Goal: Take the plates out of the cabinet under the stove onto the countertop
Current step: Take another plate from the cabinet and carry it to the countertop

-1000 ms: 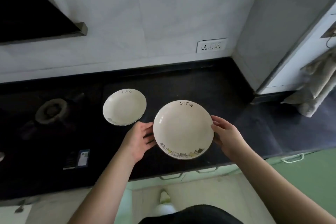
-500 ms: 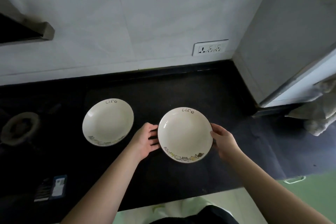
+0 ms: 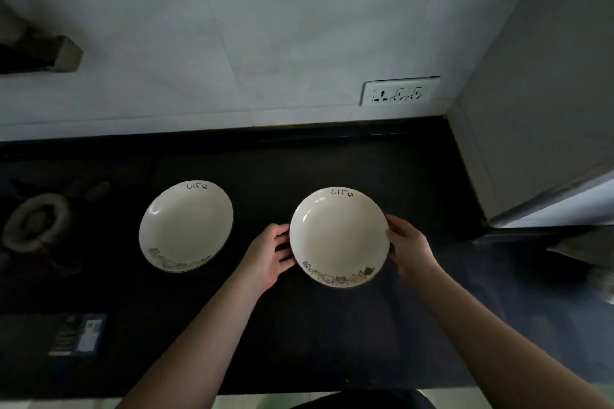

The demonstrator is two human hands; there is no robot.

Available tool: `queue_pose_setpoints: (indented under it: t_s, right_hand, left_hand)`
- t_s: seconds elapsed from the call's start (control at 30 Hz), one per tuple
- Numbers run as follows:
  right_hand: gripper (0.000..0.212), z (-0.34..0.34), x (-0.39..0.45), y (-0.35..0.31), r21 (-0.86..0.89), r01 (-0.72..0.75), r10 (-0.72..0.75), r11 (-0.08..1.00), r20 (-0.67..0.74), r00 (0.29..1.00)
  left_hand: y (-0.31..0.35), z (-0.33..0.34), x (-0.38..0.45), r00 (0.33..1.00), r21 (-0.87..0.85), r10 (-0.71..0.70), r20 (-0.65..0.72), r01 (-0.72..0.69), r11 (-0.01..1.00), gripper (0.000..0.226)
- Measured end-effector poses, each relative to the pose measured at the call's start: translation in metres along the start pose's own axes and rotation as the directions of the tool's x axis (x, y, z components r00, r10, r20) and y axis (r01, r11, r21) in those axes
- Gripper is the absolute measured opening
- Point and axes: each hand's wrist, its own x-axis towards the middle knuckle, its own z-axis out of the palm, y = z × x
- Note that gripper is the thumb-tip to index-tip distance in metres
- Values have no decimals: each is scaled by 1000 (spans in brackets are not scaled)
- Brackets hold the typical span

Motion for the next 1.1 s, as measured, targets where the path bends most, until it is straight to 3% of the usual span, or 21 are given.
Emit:
queue_pose_setpoints:
  t_s: [0.5, 0.77, 0.9, 1.1]
  right_hand:
    - [31, -1, 20, -17, 75, -17, 14, 997, 43, 999]
    - [45, -5, 21, -25, 44, -45, 39, 998, 112, 993]
    - [38, -22, 11, -20, 35, -80, 73, 996, 159, 985]
    - [30, -25, -4, 4, 79, -153, 143, 985, 118, 983]
  left_hand:
    - [-3, 19, 6, 998, -34, 8, -63, -10, 999, 43]
    - [-4, 19, 2, 997, -1, 38, -73, -38, 999, 41]
    - [-3, 13, 1, 987, 17, 89, -136, -88, 996, 41]
    - [-19, 12, -2, 988, 112, 98, -116, -85, 990, 40]
